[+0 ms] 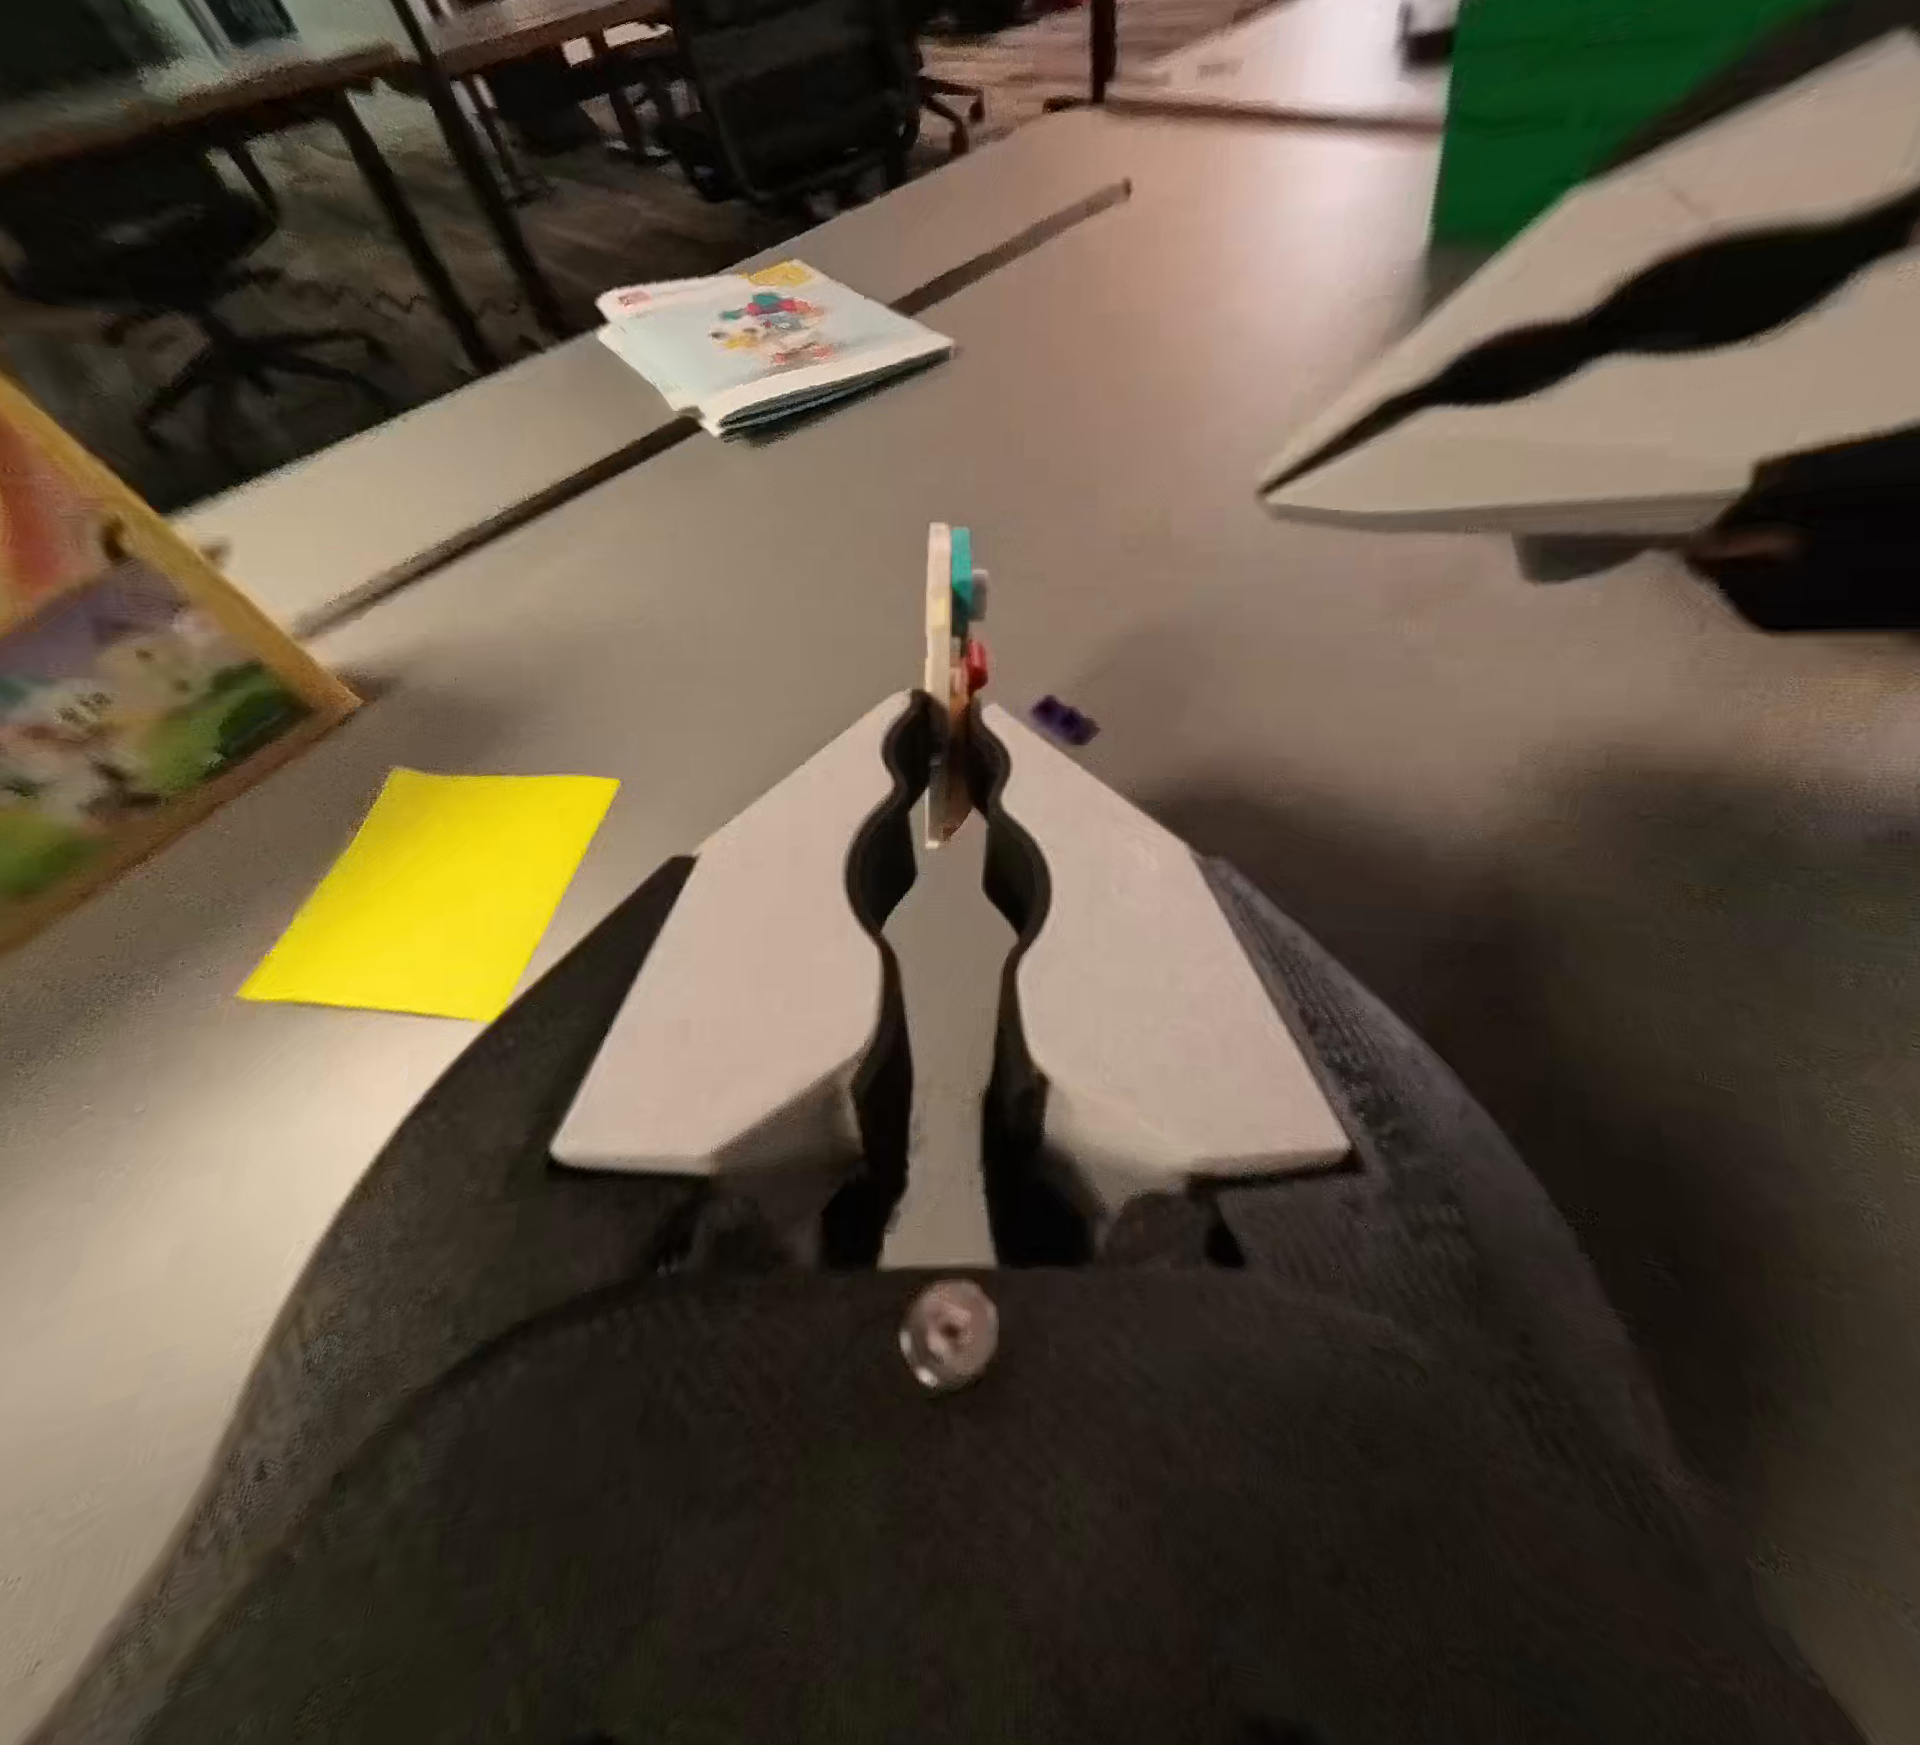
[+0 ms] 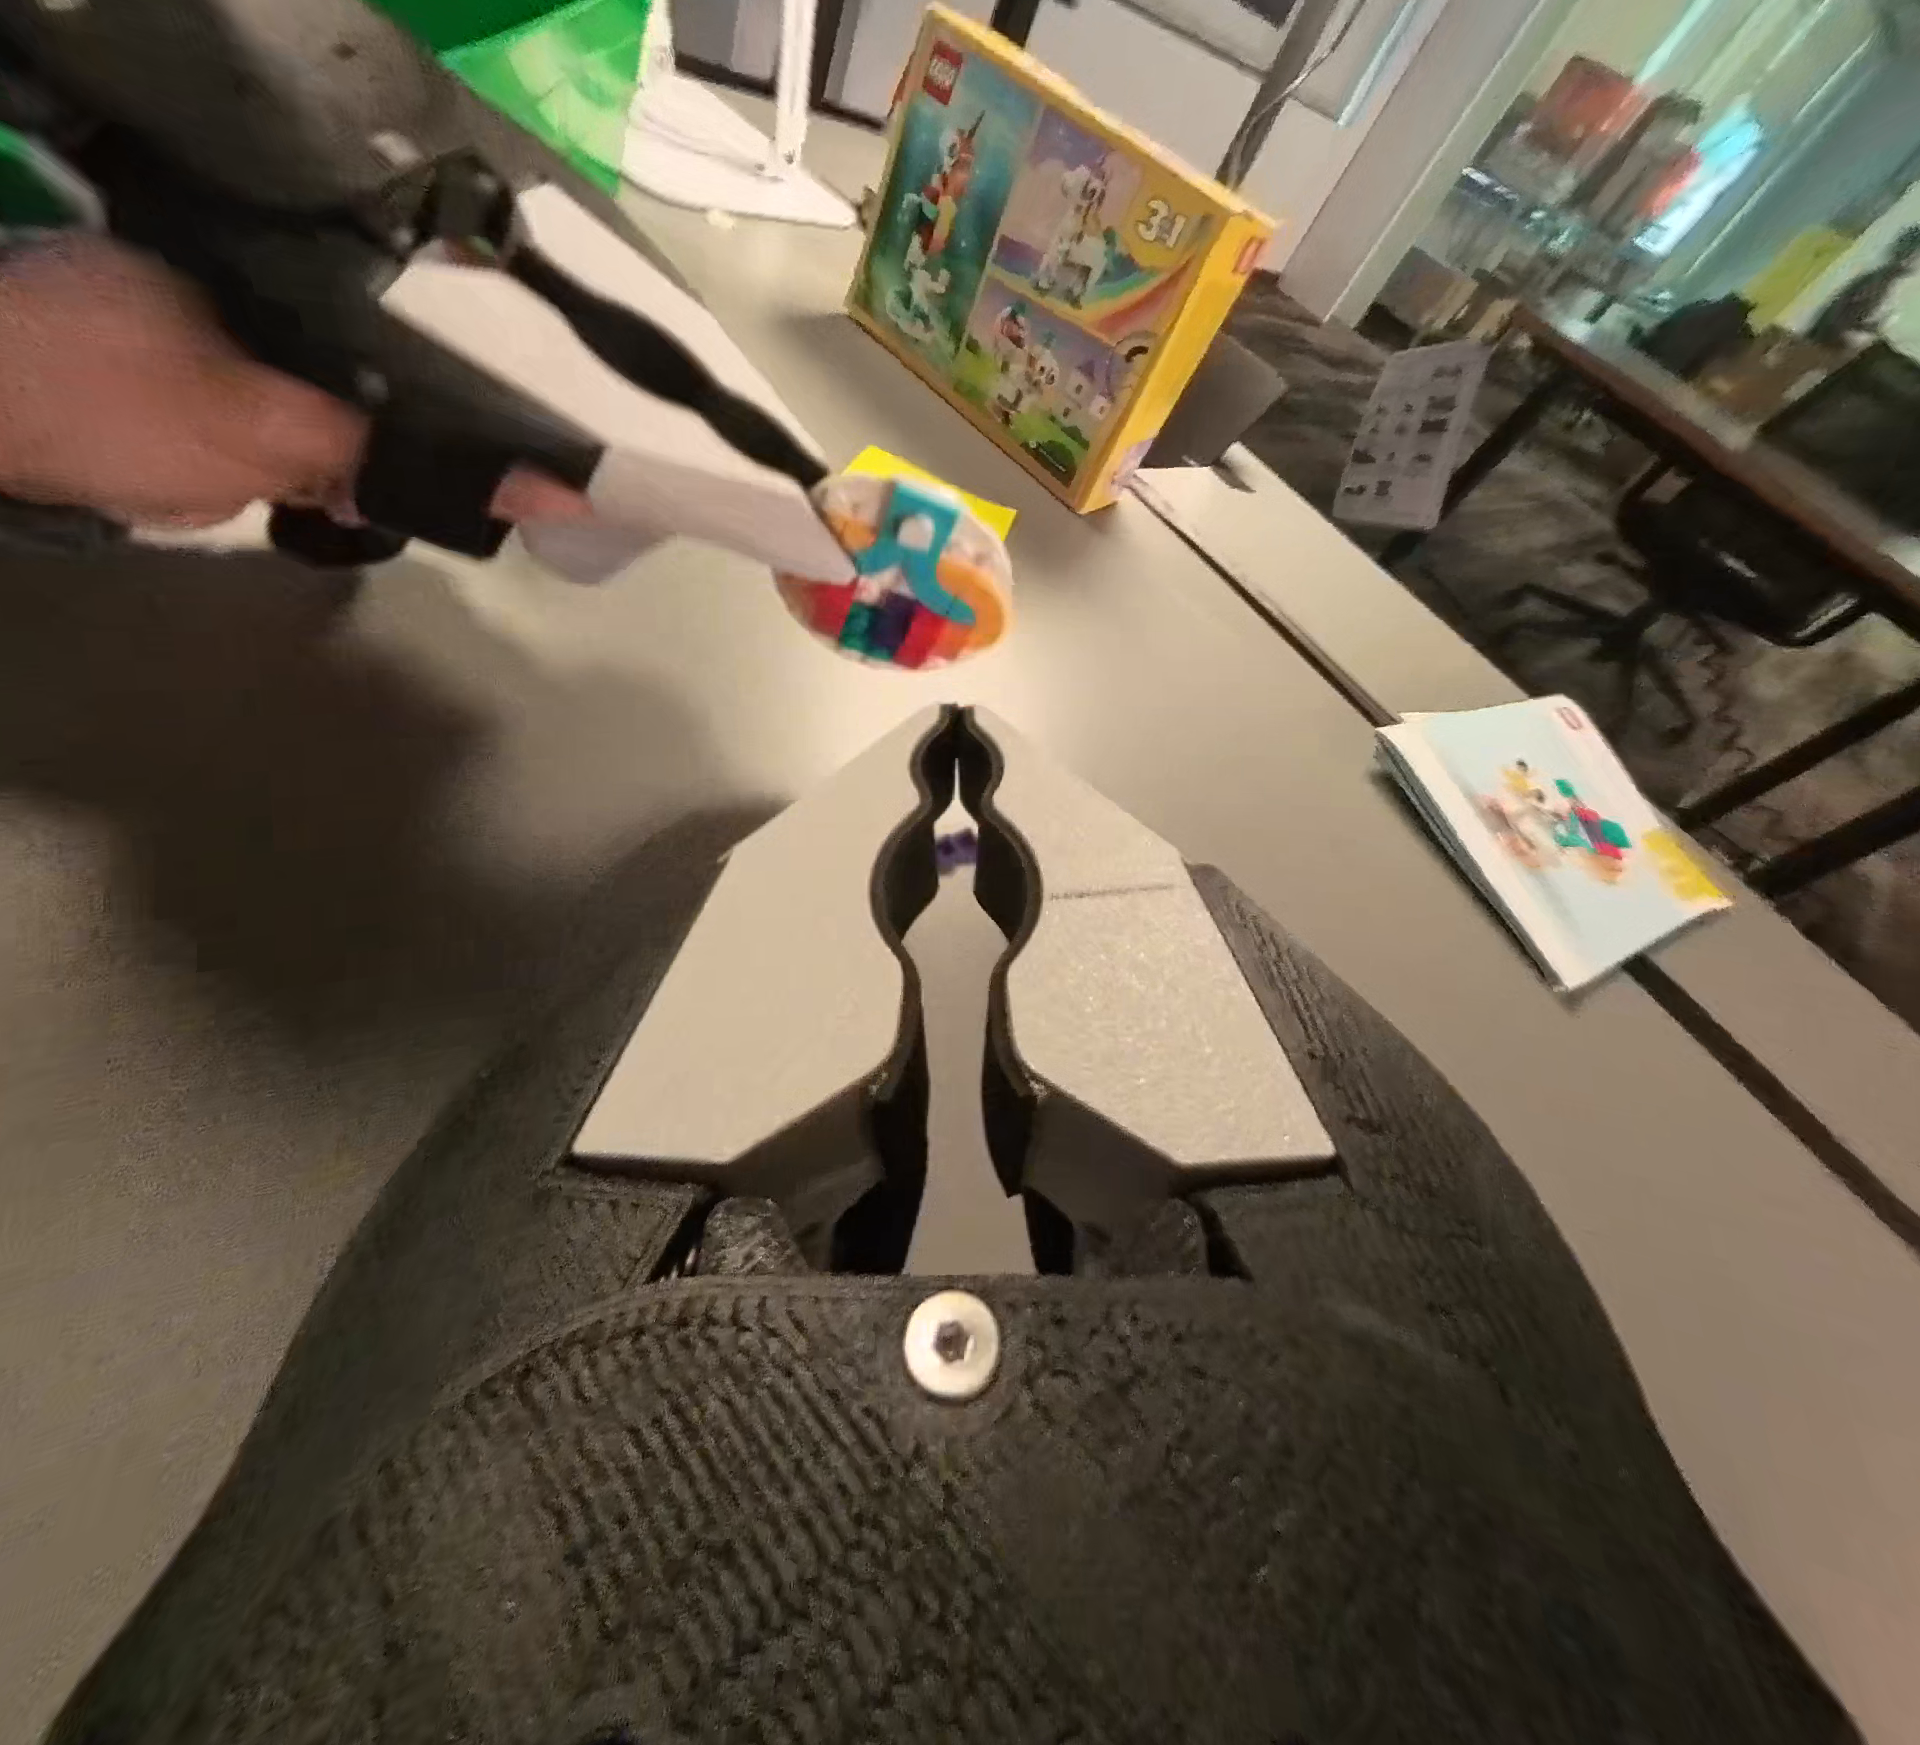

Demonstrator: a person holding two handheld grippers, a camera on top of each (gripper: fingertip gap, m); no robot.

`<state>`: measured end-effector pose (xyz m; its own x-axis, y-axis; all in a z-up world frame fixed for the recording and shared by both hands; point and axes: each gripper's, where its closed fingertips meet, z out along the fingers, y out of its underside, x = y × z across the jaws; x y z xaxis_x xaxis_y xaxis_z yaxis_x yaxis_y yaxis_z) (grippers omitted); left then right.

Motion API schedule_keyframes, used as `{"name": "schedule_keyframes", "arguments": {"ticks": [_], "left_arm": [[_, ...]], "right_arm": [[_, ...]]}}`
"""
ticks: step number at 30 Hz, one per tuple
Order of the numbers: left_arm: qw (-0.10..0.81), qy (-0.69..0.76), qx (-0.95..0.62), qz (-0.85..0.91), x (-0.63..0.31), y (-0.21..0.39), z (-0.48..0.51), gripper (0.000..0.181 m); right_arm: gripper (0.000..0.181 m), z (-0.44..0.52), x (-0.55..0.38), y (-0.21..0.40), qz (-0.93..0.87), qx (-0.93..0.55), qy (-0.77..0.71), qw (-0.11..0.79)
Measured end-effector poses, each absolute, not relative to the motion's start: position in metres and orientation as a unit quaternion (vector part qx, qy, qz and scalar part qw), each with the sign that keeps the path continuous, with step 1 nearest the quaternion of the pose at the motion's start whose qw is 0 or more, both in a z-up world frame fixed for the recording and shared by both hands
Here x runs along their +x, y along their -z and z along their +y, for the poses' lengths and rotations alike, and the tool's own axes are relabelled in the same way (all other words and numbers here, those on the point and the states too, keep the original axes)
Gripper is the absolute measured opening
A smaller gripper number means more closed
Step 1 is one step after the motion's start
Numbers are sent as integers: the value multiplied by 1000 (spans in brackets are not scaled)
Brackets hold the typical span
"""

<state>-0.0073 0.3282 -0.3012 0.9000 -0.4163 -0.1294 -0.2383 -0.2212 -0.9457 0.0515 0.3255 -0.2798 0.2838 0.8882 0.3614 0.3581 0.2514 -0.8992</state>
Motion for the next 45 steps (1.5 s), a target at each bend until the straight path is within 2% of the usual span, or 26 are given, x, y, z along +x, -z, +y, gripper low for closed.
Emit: {"name": "schedule_keyframes", "arguments": {"ticks": [5, 7, 12, 13, 15, 21, 22, 24, 28, 33, 39, 41, 45], "left_arm": [[595, 175, -761, 188, 11, 293, 325, 4], [592, 209, -757, 180, 14, 289, 323, 5], [587, 251, -750, 173, 14, 287, 319, 5], [583, 274, -743, 183, 20, 285, 315, 5], [571, 326, -726, 202, 32, 281, 307, 5], [543, 420, -685, 245, 34, 265, 286, 5], [538, 428, -682, 249, 35, 264, 283, 4], [521, 449, -673, 271, 41, 264, 275, 5], [482, 481, -672, 291, 54, 270, 265, 5], [460, 570, -607, 307, 58, 251, 243, 5], [375, 691, -546, 289, 60, 234, 222, 8], [373, 699, -543, 278, 59, 233, 224, 8], [420, 636, -600, 242, 52, 247, 250, 4]], "right_arm": [[0, 326, 63, 314, -588, -627, -279, 428], [0, 330, 63, 303, -564, -616, -308, 455], [29, 333, 58, 308, -577, -608, -267, 475], [27, 329, 53, 306, -577, -596, -279, 484], [29, 317, 46, 297, -563, -573, -332, 494], [43, 310, 56, 261, -484, -552, -510, 449], [42, 307, 58, 259, -481, -547, -530, 434], [25, 295, 60, 260, -491, -535, -568, 388], [6, 280, 60, 259, -489, -515, -620, 333], [4, 255, 66, 237, -452, -455, -730, 234], [9, 234, 73, 222, -413, -387, -813, 135], [10, 239, 72, 222, -399, -394, -817, 132], [9, 262, 63, 237, -419, -465, -747, 226]]}}
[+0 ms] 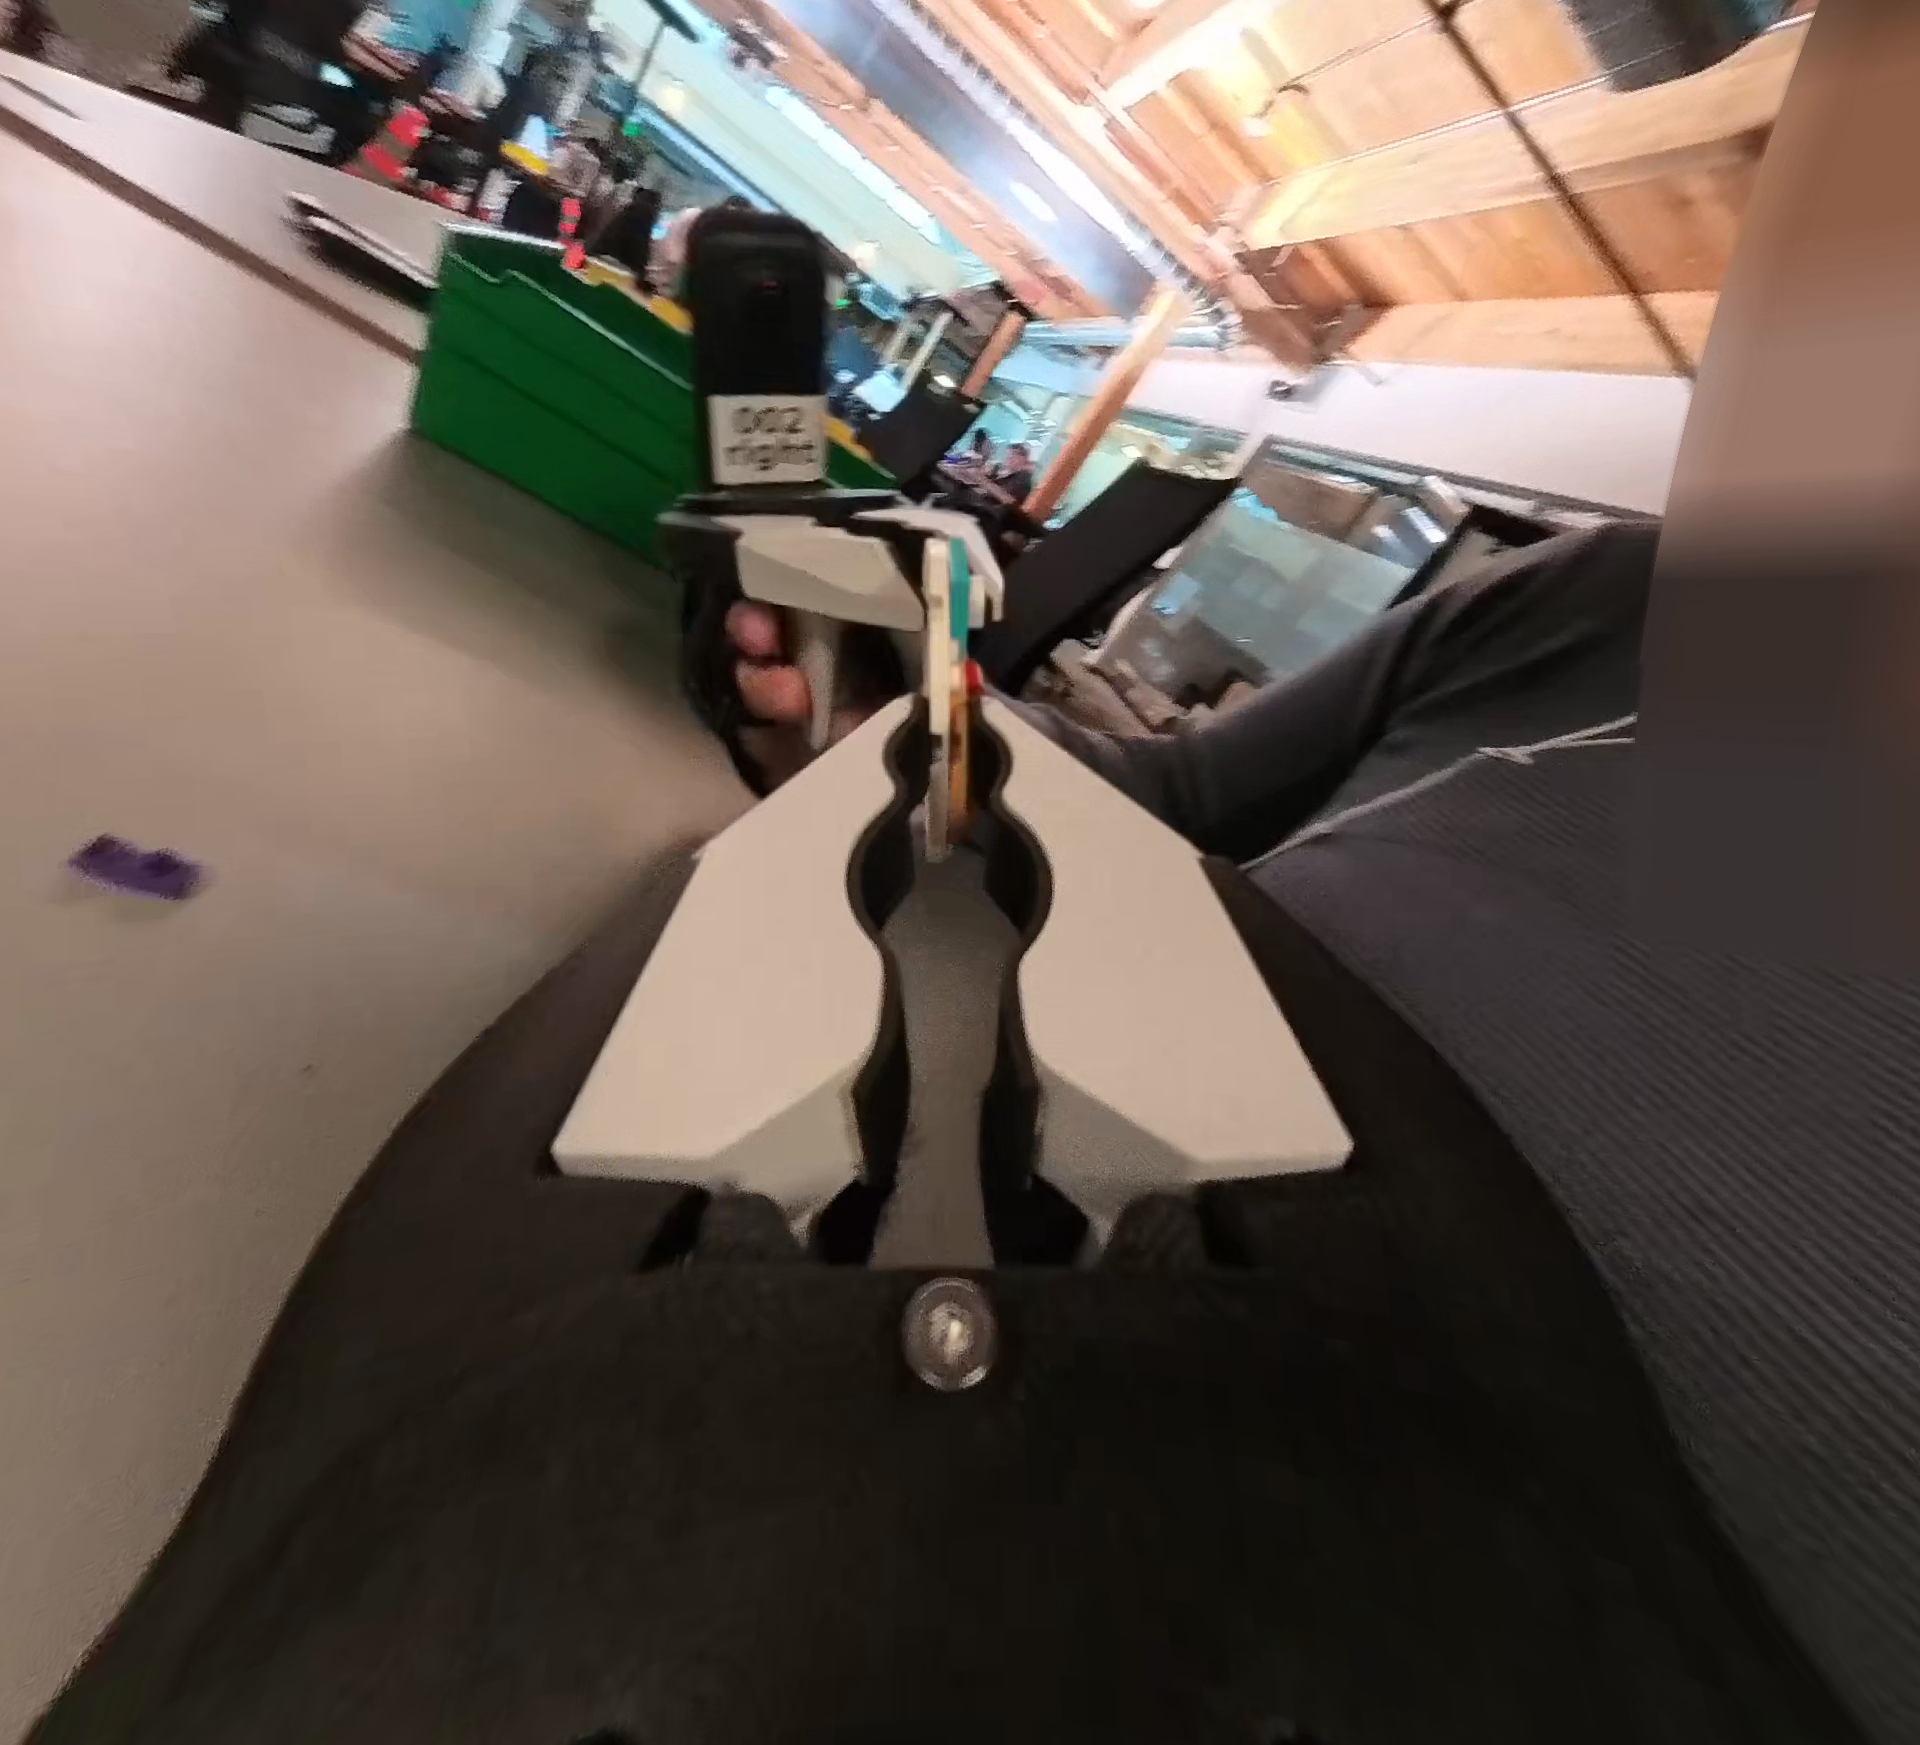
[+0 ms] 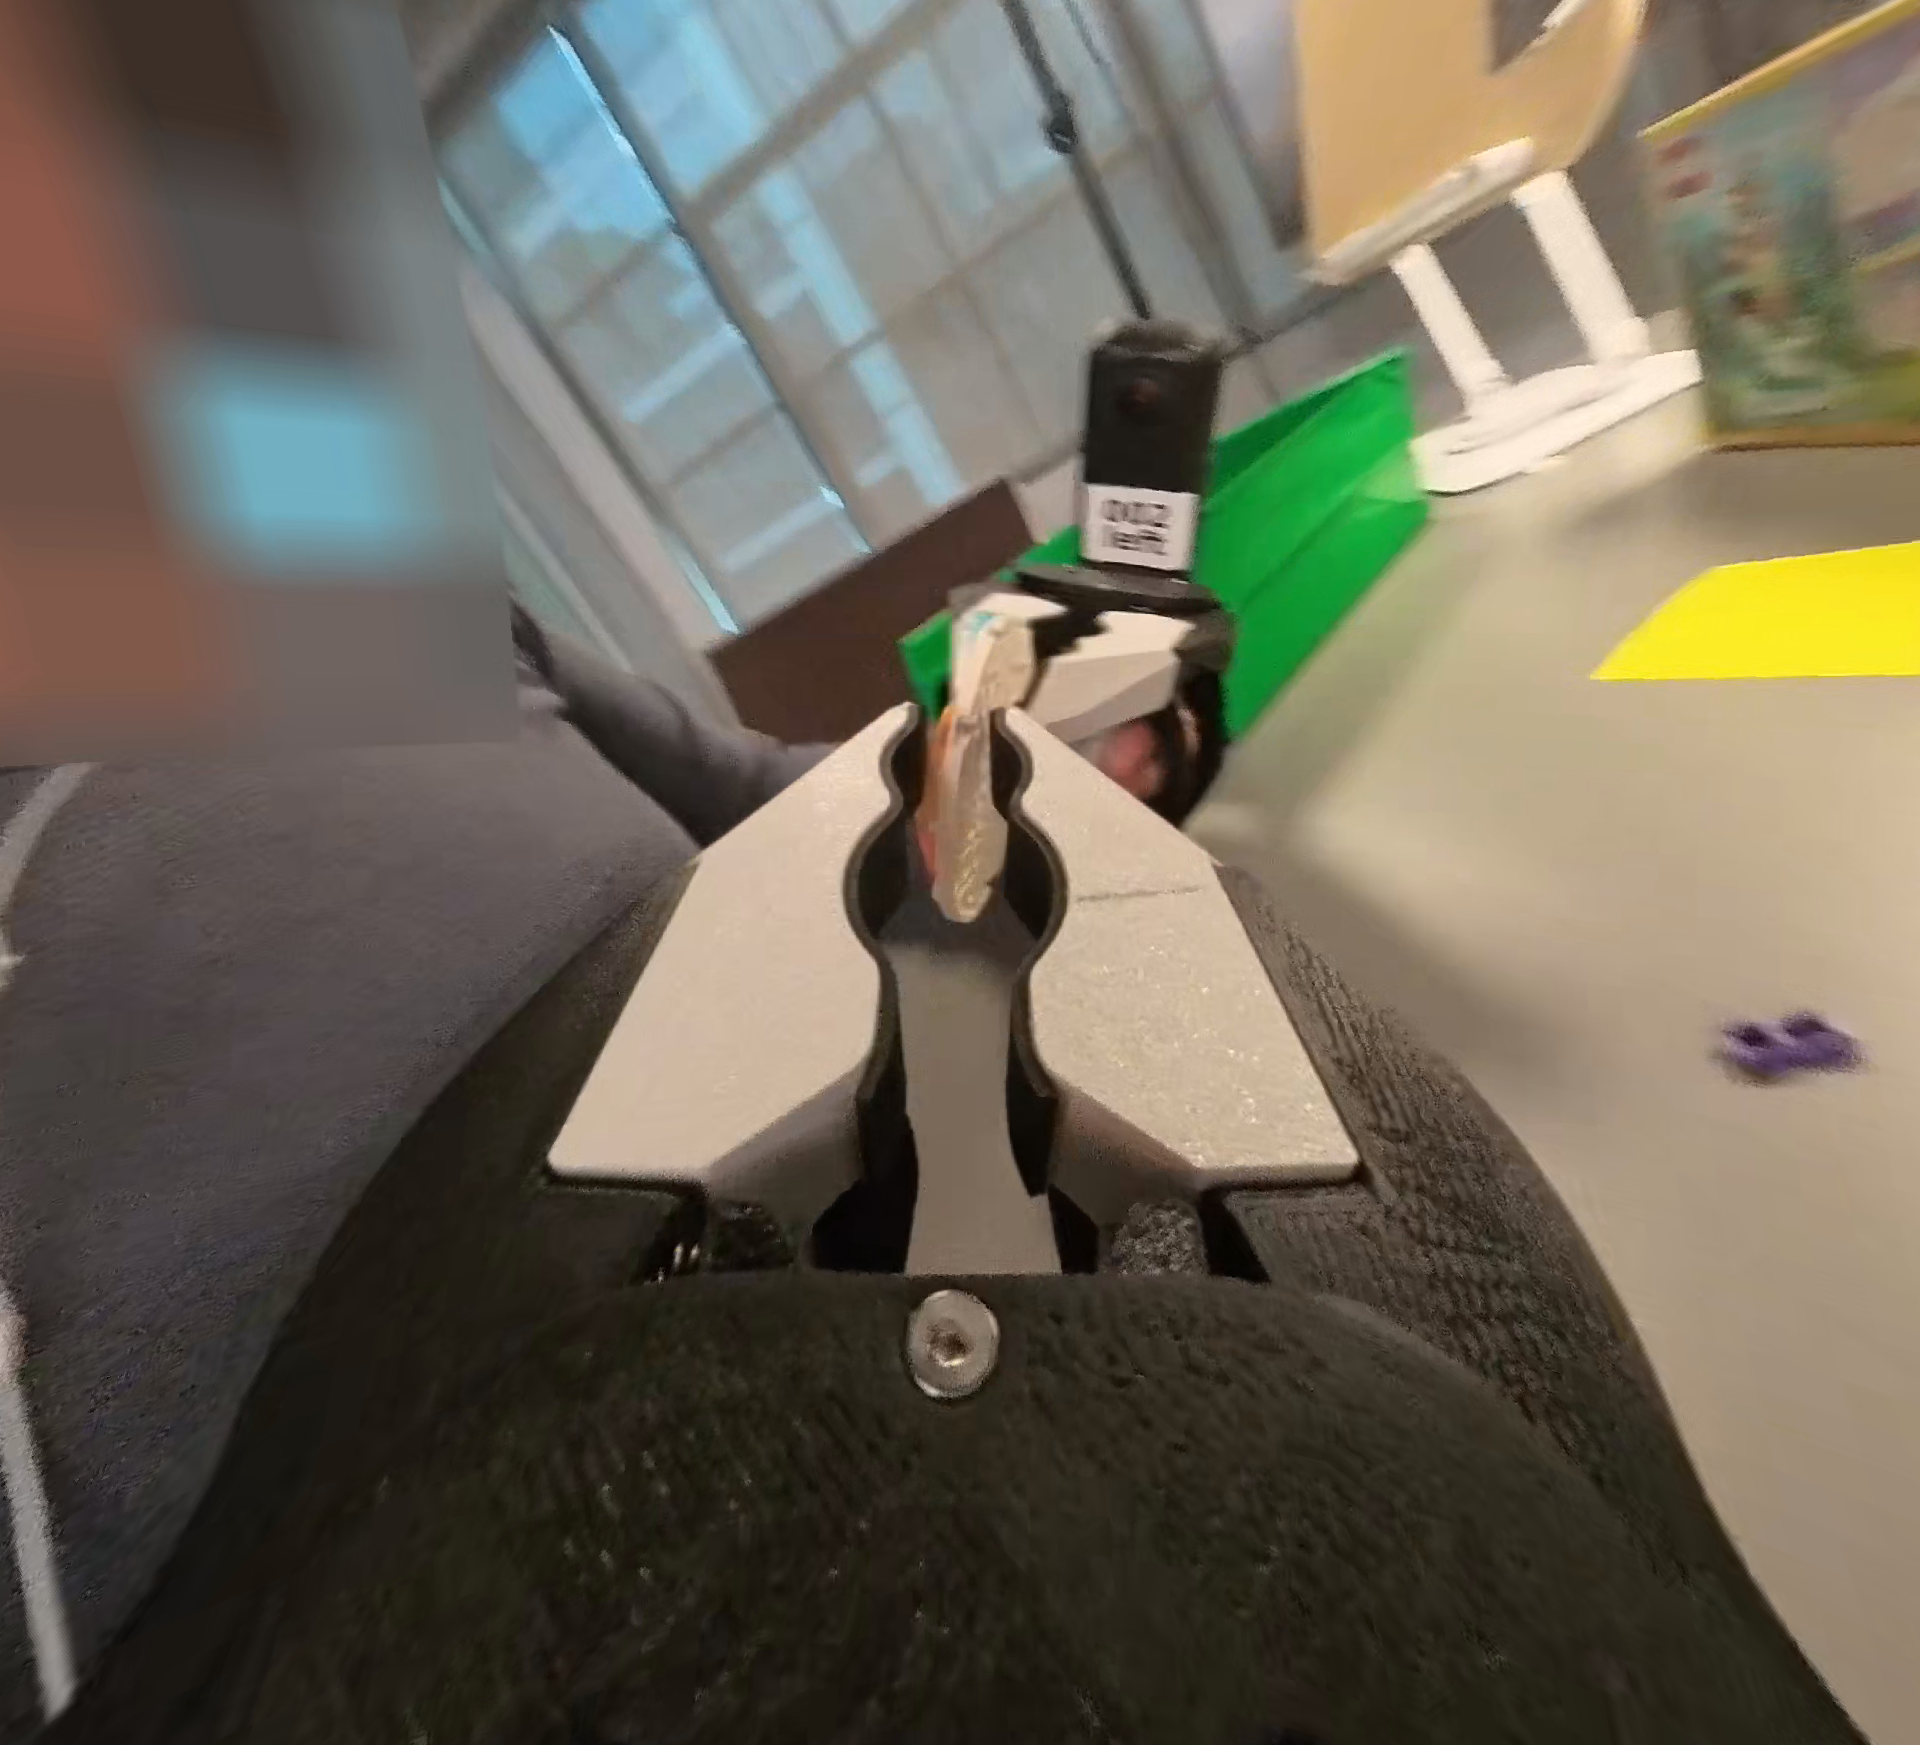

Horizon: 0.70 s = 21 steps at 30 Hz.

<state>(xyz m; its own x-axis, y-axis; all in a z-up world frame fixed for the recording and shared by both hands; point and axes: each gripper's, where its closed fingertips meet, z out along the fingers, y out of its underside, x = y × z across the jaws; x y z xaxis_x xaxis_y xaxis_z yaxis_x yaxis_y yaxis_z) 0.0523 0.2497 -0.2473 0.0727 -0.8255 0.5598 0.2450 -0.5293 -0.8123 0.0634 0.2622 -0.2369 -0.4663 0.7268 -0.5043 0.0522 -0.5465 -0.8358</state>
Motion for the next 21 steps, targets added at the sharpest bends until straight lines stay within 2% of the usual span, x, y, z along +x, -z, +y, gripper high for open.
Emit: {"name": "schedule_keyframes", "arguments": {"ticks": [3, 4, 7, 8, 9, 10, 11, 13, 15, 17, 19, 21], "left_arm": [[436, 601, -623, 245, 54, 254, 255, 4], [439, 594, -627, 246, 54, 256, 256, 4], [453, 580, -636, 230, 53, 258, 262, 5], [454, 582, -636, 225, 54, 258, 263, 9], [445, 583, -640, 229, 56, 260, 261, 27], [431, 582, -646, 239, 59, 264, 259, 30], [421, 581, -650, 251, 63, 267, 256, 28], [428, 570, -651, 260, 66, 269, 256, 8], [447, 546, -659, 262, 64, 270, 260, 7], [454, 545, -657, 254, 61, 266, 262, 7], [460, 555, -652, 233, 58, 262, 265, 7], [460, 569, -645, 221, 54, 257, 267, 7]], "right_arm": [[10, 267, 59, 250, -461, -498, -683, 270], [4, 267, 59, 253, -472, -504, -669, 274], [3, 271, 57, 255, -469, -518, -658, 282], [3, 271, 57, 253, -460, -517, -666, 278], [3, 271, 57, 250, -451, -514, -677, 273], [3, 271, 57, 249, -443, -511, -686, 269], [3, 272, 57, 247, -433, -509, -694, 268], [3, 277, 57, 246, -417, -512, -700, 271], [5, 280, 56, 246, -408, -515, -699, 282], [29, 281, 55, 250, -409, -525, -698, 266], [29, 276, 55, 257, -428, -530, -689, 249], [6, 273, 52, 260, -438, -529, -681, 254]]}}
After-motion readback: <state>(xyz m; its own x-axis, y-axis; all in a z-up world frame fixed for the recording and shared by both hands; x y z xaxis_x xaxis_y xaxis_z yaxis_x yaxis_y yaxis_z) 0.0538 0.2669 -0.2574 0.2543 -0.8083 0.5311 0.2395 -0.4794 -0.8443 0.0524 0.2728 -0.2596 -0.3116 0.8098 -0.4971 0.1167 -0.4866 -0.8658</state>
